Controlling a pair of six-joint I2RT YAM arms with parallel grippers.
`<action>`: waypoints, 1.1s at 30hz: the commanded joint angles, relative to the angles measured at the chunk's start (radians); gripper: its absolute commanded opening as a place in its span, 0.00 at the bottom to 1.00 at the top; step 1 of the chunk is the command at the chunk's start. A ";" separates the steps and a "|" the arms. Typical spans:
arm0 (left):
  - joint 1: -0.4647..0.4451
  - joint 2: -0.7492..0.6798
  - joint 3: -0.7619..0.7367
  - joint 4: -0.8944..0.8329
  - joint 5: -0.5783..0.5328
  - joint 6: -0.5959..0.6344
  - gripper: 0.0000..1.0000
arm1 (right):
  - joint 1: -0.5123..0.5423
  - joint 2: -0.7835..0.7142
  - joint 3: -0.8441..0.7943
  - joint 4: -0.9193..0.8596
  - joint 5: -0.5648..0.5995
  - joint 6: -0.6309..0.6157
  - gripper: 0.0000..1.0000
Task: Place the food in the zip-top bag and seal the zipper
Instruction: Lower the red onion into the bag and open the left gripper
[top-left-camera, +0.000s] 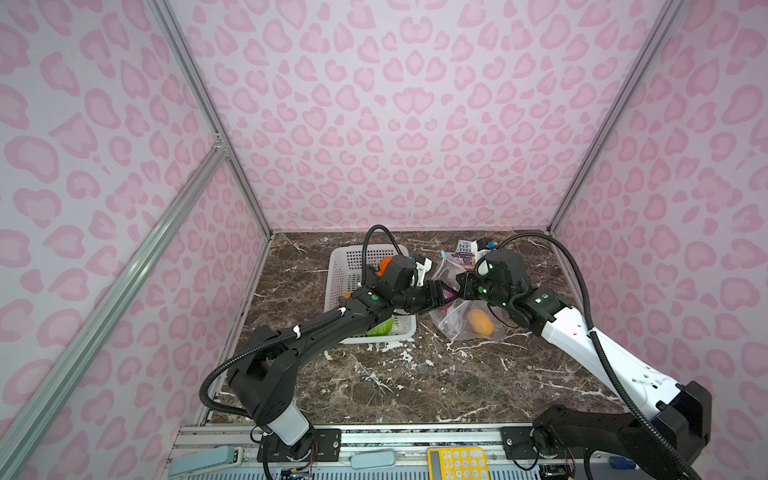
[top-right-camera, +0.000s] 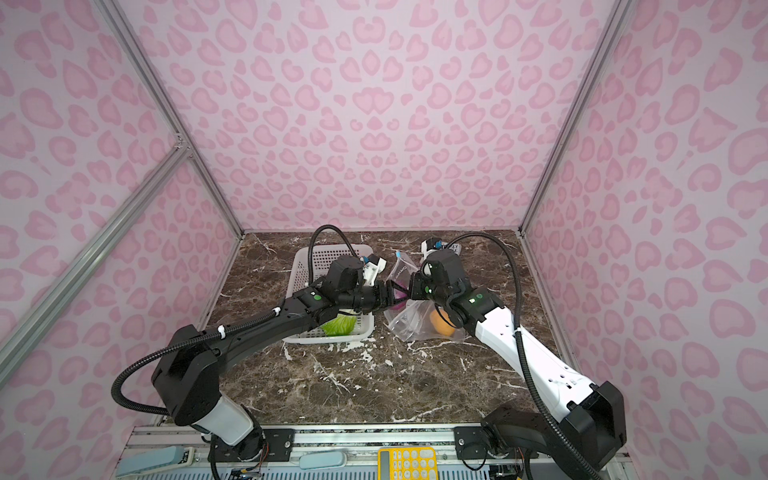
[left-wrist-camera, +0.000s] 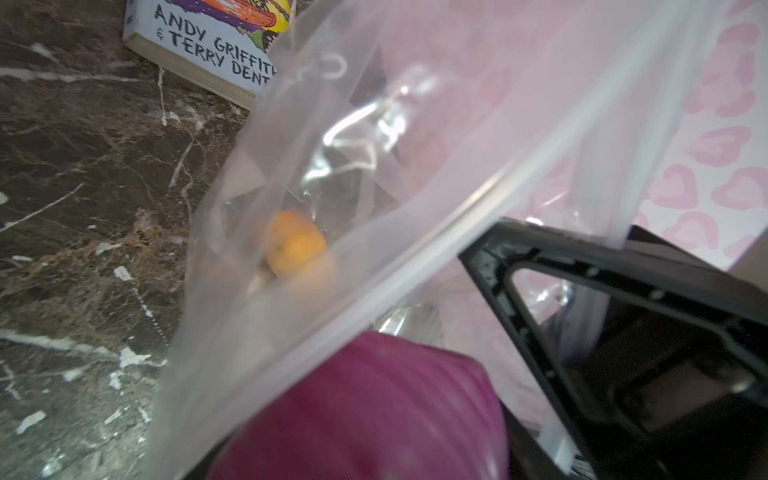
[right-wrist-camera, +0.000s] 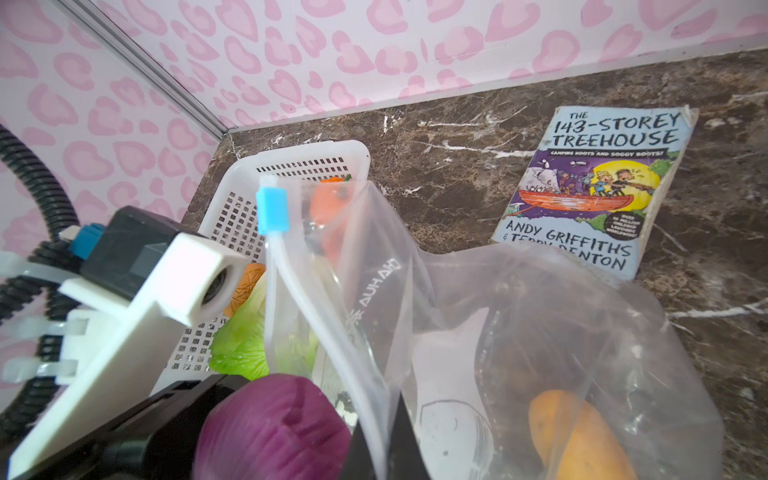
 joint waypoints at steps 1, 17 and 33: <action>-0.003 0.017 0.038 -0.159 -0.075 0.106 0.48 | 0.022 0.016 0.018 0.012 -0.008 -0.046 0.00; -0.015 0.058 0.078 -0.315 -0.240 0.218 0.63 | 0.086 0.075 0.065 -0.022 0.058 -0.079 0.00; -0.015 0.034 0.082 -0.295 -0.230 0.213 0.90 | 0.089 0.079 0.063 -0.025 0.062 -0.079 0.00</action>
